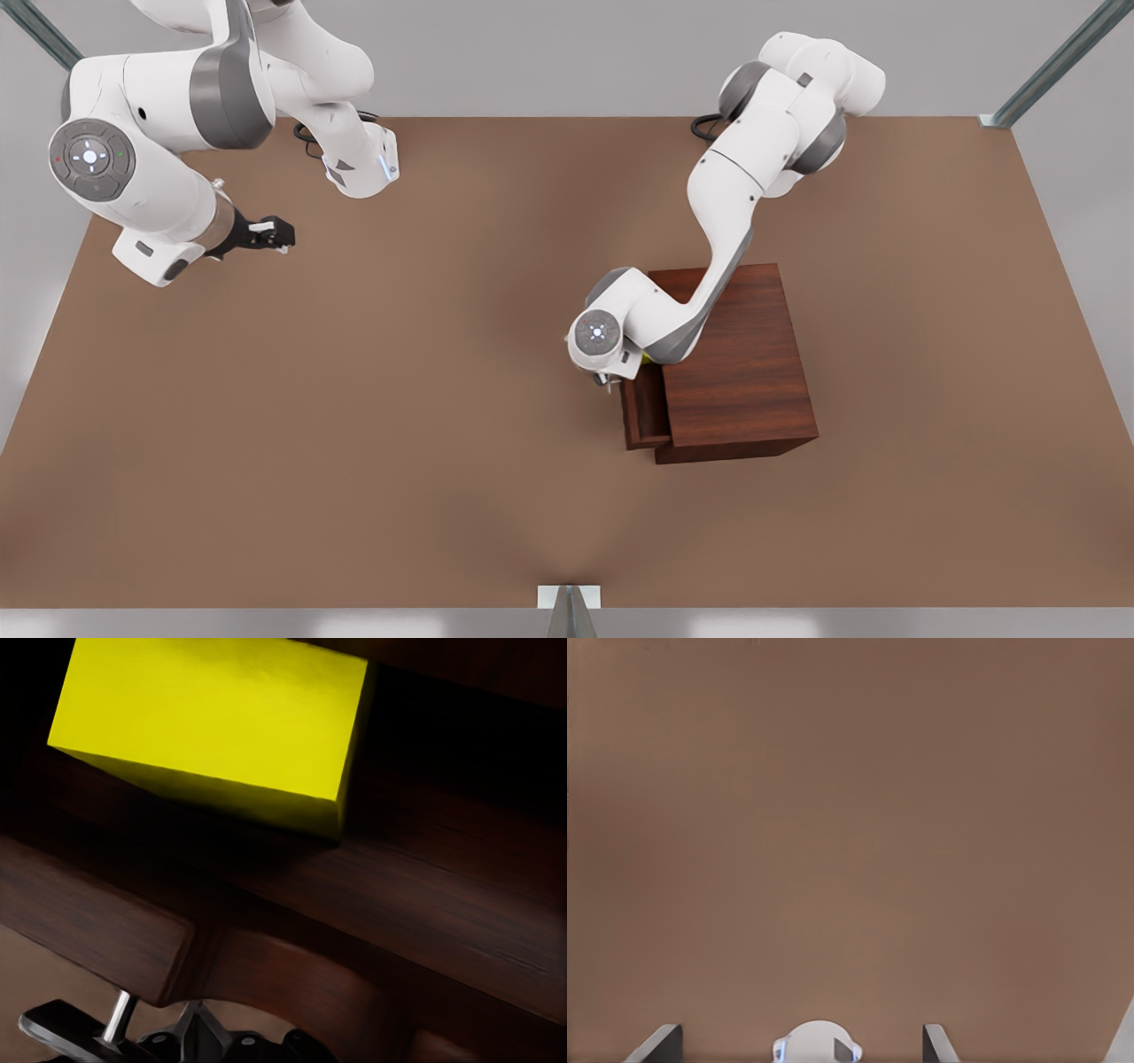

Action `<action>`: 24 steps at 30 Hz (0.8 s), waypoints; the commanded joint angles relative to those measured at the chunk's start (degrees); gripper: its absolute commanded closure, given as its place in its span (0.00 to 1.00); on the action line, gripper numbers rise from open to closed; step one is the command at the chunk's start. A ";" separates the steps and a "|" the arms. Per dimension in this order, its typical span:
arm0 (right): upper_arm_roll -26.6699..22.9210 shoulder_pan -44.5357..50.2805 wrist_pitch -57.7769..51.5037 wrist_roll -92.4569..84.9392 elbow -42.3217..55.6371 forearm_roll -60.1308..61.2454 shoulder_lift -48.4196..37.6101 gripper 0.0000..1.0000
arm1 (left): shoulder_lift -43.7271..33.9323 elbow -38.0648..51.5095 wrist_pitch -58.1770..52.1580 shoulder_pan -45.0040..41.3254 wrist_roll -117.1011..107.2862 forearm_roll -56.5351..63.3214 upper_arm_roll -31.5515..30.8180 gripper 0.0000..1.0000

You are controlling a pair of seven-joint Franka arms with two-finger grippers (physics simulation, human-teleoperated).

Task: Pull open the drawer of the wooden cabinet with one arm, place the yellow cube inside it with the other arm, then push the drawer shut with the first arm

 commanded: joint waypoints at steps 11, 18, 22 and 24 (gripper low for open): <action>-0.01 0.09 -0.11 0.10 0.04 0.45 -0.06 0.00 | -1.94 0.31 -5.07 3.66 -4.41 -2.11 -0.84 0.79; -0.01 0.09 -0.11 -0.34 0.04 0.54 0.03 0.00 | -2.73 0.31 -6.74 4.45 -3.97 -1.67 -0.84 0.79; -0.01 0.09 -0.11 -0.25 0.04 0.54 0.03 0.00 | -2.82 0.31 -8.06 5.16 -3.17 -0.88 -0.84 0.79; -0.01 0.09 -0.02 -0.25 0.04 0.62 0.03 0.00 | -2.82 0.30 -8.50 5.33 -3.09 -0.44 -0.84 0.79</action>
